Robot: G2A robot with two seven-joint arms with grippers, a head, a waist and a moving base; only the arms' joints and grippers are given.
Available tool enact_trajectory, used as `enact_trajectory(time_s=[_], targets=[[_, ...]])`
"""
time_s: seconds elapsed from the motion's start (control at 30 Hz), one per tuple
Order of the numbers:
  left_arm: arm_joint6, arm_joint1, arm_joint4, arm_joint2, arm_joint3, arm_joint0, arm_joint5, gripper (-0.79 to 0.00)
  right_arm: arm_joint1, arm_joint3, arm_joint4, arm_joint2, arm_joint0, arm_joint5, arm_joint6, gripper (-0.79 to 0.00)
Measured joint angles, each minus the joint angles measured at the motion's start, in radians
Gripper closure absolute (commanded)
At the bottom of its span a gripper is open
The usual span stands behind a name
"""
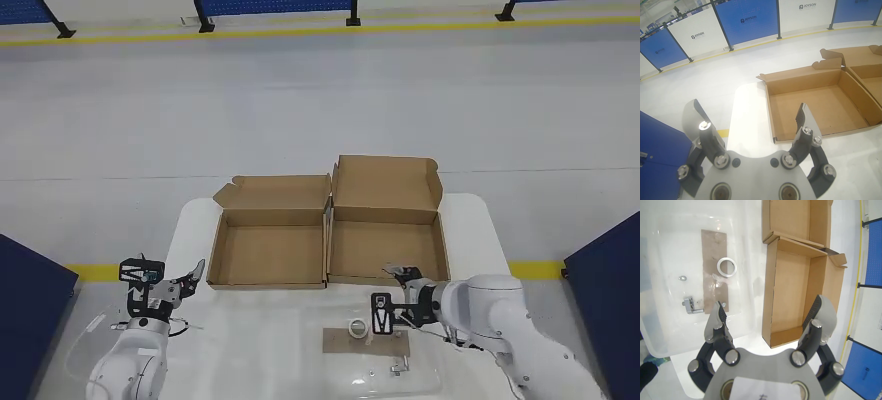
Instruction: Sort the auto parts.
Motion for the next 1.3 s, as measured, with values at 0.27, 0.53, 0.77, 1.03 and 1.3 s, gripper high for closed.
enact_trajectory(time_s=[0.27, 0.53, 0.77, 1.03, 1.3], targets=[[0.000, 0.000, 0.000, 0.000, 0.000, 0.000, 0.000, -0.785, 0.017, 0.005, -0.018, -0.032, 0.019, 0.000, 0.000, -0.785], [0.000, 0.000, 0.000, 0.000, 0.000, 0.000, 0.000, -0.785, 0.031, -0.007, -0.023, -0.080, 0.045, 0.000, 0.000, -0.785], [0.000, 0.000, 0.000, 0.000, 0.000, 0.000, 0.000, -0.785, 0.082, 0.062, 0.014, -0.199, 0.139, 0.003, 0.003, -0.785], [0.000, 0.000, 0.000, 0.000, 0.000, 0.000, 0.000, -0.785, 0.133, 0.092, 0.185, -0.332, 0.268, 0.079, 0.079, -0.785], [0.000, 0.000, 0.000, 0.000, 0.000, 0.000, 0.000, -0.785, 0.132, 0.092, 0.179, -0.330, 0.265, 0.078, 0.078, -0.785]])
